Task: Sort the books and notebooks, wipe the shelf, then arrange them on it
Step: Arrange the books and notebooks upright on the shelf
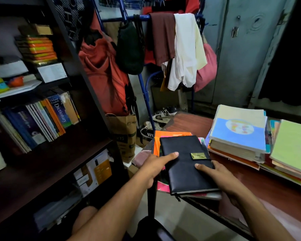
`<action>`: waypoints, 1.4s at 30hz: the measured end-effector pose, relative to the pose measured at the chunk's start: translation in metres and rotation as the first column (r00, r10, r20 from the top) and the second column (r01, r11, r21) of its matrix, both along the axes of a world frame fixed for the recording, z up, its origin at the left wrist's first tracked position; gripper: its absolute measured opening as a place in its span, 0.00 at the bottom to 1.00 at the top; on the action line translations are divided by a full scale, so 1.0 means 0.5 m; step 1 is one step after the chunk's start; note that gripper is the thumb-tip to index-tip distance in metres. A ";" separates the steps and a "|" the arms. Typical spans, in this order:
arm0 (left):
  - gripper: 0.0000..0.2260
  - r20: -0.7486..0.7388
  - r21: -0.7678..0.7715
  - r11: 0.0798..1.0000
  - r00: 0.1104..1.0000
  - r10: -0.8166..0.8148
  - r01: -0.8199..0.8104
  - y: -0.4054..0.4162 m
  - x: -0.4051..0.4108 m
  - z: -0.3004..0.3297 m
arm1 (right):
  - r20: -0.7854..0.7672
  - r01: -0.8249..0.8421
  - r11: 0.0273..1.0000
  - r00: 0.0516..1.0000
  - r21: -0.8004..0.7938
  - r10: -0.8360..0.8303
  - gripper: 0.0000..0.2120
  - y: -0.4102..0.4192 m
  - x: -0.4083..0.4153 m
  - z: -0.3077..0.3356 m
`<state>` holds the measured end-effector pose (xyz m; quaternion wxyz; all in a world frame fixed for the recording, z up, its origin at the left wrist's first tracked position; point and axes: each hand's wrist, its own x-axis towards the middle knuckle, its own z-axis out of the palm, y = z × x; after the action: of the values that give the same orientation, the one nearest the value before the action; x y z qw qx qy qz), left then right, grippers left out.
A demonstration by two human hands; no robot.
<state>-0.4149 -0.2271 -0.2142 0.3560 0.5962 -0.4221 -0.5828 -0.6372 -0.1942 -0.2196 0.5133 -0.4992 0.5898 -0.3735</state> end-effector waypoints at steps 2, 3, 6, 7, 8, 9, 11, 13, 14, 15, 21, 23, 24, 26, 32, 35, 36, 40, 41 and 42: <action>0.28 -0.136 0.040 0.999 0.991 -0.011 0.017 0.018 -0.013 -0.001 | -0.080 0.001 0.999 0.997 -0.049 -0.005 0.15 0.012 -0.004 0.012; 0.29 -0.196 0.055 0.999 0.981 0.011 0.000 0.031 -0.015 0.002 | -0.163 -0.005 0.995 0.987 -0.098 -0.011 0.21 0.017 -0.002 0.023; 0.31 -0.301 0.023 0.999 0.953 0.046 -0.041 0.070 -0.017 0.016 | -0.304 -0.059 0.973 0.953 -0.225 -0.012 0.25 0.035 0.003 0.071; 0.28 -0.347 -0.004 0.997 0.935 0.072 -0.078 0.088 -0.003 0.027 | -0.317 -0.097 0.963 0.948 -0.249 0.014 0.23 0.042 0.016 0.088; 0.27 -0.380 -0.022 0.993 0.920 0.096 -0.112 0.101 0.012 0.034 | -0.313 -0.121 0.952 0.949 -0.282 0.027 0.21 0.053 0.032 0.104; 0.28 -0.408 -0.040 0.987 0.904 0.125 -0.154 0.119 0.038 0.047 | -0.311 -0.151 0.939 0.949 -0.310 0.050 0.20 0.065 0.058 0.118; 0.34 -0.406 -0.096 0.967 0.897 0.177 -0.235 0.143 0.097 0.070 | -0.261 -0.185 0.911 0.961 -0.368 0.089 0.19 0.082 0.114 0.133; 0.37 -0.379 -0.154 0.938 0.896 0.233 -0.310 0.167 0.171 0.083 | -0.242 -0.202 0.900 0.964 -0.387 0.112 0.24 0.084 0.186 0.129; 0.38 -0.373 -0.171 0.915 0.884 0.282 -0.365 0.192 0.221 0.094 | -0.241 -0.240 0.882 0.959 -0.406 0.150 0.27 0.081 0.236 0.120; 0.38 -0.363 -0.193 0.893 0.875 0.321 -0.407 0.212 0.263 0.098 | -0.235 -0.274 0.871 0.953 -0.408 0.190 0.29 0.081 0.279 0.112; 0.44 -0.385 -0.293 0.691 0.744 0.547 -0.660 0.350 0.534 0.090 | -0.200 -0.518 0.799 0.855 -0.304 0.478 0.28 0.099 0.596 0.097; 0.40 -0.376 -0.319 0.629 0.704 0.603 -0.709 0.387 0.621 0.081 | -0.206 -0.587 0.766 0.809 -0.261 0.550 0.31 0.108 0.698 0.081; 0.37 -0.362 -0.320 0.612 0.690 0.626 -0.723 0.398 0.664 0.071 | -0.198 -0.608 0.755 0.794 -0.245 0.575 0.28 0.114 0.744 0.074; 0.31 -0.333 -0.286 0.602 0.666 0.667 -0.746 0.412 0.725 0.055 | -0.187 -0.639 0.740 0.769 -0.209 0.611 0.19 0.128 0.807 0.069; 0.10 -0.327 -0.212 0.644 0.675 0.662 -0.735 0.443 0.857 0.016 | -0.313 -0.671 0.719 0.732 -0.179 0.605 0.27 0.136 0.926 0.021; 0.13 -0.280 -0.207 0.622 0.655 0.702 -0.755 0.445 0.870 0.002 | -0.375 -0.639 0.741 0.750 -0.204 0.544 0.18 0.147 0.942 0.021; 0.17 -0.220 -0.224 0.615 0.654 0.724 -0.756 0.442 0.869 0.000 | -0.372 -0.636 0.741 0.756 -0.218 0.539 0.16 0.144 0.944 0.018; 0.39 0.306 -0.280 0.664 0.591 0.747 -0.693 0.433 0.858 0.010 | -0.280 -0.626 0.741 0.777 -0.242 0.564 0.15 0.138 0.946 0.015; 0.40 0.482 -0.287 0.696 0.529 0.699 -0.658 0.434 0.856 0.017 | -0.269 -0.624 0.745 0.779 -0.237 0.567 0.16 0.136 0.943 0.015; 0.40 0.608 -0.290 0.729 0.469 0.640 -0.620 0.432 0.855 0.022 | -0.265 -0.627 0.742 0.777 -0.238 0.571 0.18 0.129 0.938 0.012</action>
<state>0.0127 -0.0112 -0.2029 0.3756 0.8713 -0.2793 -0.1475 -0.1681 -0.1297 -0.2136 0.4667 -0.7679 0.3730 -0.2312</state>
